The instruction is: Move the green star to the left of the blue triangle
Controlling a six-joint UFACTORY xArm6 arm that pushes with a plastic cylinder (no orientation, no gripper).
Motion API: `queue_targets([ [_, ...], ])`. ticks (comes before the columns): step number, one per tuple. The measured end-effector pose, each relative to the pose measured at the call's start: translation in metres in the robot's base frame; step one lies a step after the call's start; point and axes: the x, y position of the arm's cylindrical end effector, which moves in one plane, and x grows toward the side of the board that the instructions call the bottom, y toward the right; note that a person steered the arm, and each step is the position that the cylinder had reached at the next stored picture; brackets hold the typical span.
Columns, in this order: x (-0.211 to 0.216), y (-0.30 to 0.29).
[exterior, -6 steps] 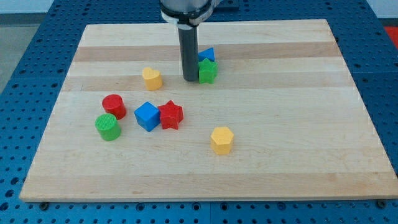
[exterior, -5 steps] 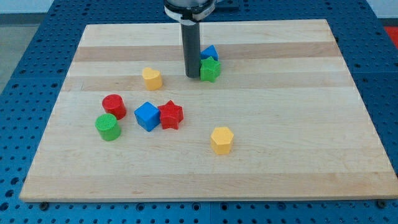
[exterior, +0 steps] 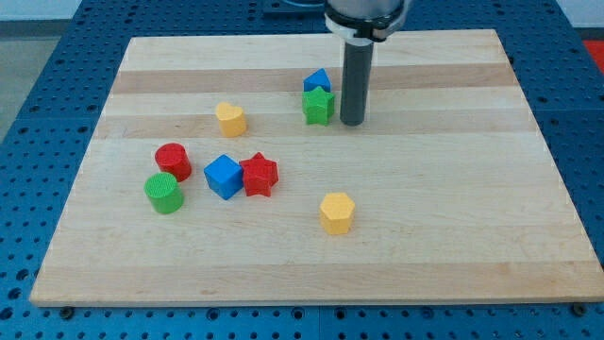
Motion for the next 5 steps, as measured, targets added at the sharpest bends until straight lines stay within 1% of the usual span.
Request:
queue_targets([
  [2, -0.003, -0.045],
  [3, -0.003, -0.079],
  [4, -0.018, -0.105],
  [5, -0.019, -0.081],
])
